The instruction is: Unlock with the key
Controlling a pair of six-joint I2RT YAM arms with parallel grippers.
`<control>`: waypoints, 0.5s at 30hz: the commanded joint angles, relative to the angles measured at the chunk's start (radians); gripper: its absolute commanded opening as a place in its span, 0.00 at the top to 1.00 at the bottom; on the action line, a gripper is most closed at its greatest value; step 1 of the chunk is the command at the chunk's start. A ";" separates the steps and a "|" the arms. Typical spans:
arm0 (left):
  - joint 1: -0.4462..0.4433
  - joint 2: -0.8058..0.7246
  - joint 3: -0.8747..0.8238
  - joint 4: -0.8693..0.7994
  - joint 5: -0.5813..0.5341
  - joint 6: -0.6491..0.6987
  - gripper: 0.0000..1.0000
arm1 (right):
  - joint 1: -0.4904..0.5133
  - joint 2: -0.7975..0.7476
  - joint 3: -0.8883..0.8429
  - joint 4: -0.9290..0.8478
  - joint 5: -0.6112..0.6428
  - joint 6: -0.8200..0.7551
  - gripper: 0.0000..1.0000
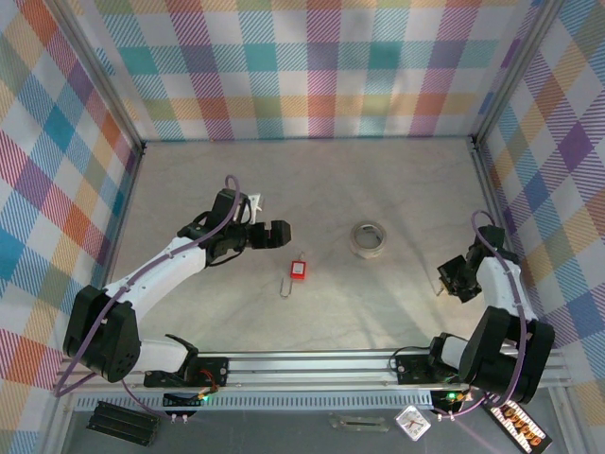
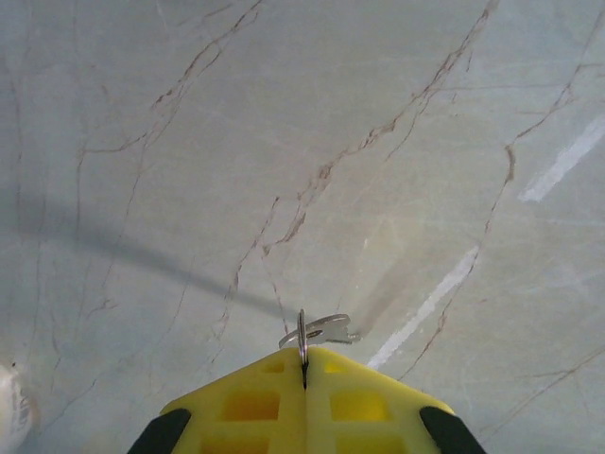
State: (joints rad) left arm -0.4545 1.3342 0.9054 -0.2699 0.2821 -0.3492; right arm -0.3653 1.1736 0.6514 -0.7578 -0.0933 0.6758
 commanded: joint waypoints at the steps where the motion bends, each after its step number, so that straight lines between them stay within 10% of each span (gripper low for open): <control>1: 0.010 -0.030 -0.027 0.088 0.093 -0.022 0.00 | 0.009 -0.031 0.041 -0.049 -0.059 -0.018 1.00; 9: -0.066 -0.028 -0.037 0.305 0.232 -0.150 0.00 | 0.122 -0.114 0.134 -0.054 -0.186 0.018 1.00; 15: -0.073 0.070 0.009 0.486 0.375 -0.568 0.00 | 0.335 -0.133 0.222 0.038 -0.232 0.088 1.00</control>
State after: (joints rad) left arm -0.5224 1.3628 0.8719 0.0818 0.5529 -0.6670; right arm -0.1070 1.0462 0.8288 -0.7650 -0.2726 0.7151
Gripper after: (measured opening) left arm 0.996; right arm 0.065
